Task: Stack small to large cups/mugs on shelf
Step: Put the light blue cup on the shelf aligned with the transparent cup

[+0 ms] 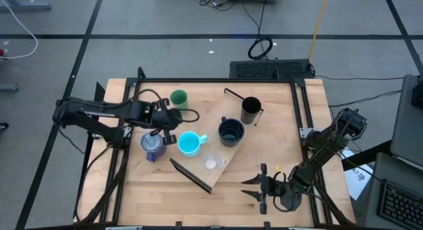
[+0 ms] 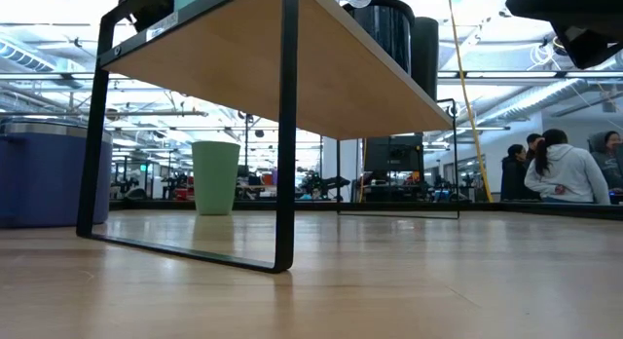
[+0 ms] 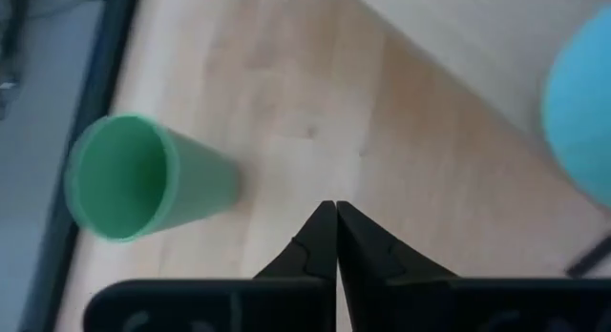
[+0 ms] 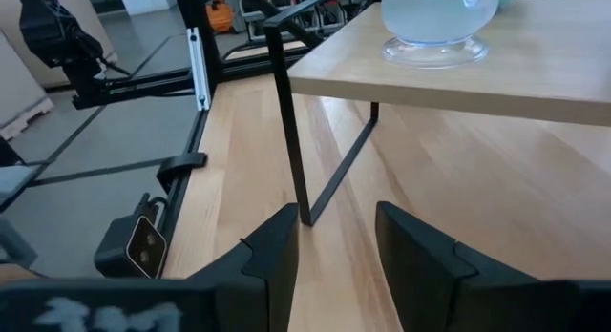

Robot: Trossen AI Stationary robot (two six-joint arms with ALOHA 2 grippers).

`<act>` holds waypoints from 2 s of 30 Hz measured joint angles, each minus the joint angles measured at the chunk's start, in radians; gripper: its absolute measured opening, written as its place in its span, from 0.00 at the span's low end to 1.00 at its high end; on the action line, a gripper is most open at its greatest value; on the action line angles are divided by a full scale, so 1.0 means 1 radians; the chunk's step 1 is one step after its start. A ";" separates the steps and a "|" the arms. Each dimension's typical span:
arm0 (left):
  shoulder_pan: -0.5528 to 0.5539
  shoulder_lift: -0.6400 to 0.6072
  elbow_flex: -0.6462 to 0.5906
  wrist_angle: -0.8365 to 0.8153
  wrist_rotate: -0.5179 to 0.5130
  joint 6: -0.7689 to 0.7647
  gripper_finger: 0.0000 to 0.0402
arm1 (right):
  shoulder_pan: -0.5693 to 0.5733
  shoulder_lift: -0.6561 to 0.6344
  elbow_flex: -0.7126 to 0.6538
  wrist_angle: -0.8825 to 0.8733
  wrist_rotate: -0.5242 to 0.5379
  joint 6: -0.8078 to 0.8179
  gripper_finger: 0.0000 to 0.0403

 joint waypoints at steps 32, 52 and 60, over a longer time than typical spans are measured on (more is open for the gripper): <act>-0.181 -0.260 -0.308 0.448 0.053 0.044 0.01 | -0.020 0.000 0.000 -0.001 0.030 0.010 0.32; -0.193 -0.260 -0.311 0.471 0.181 0.052 0.01 | -0.021 0.000 0.000 -0.001 0.030 0.013 0.32; -0.227 -0.260 -0.311 0.472 0.183 0.031 0.01 | -0.021 0.000 0.000 -0.001 0.030 0.011 0.32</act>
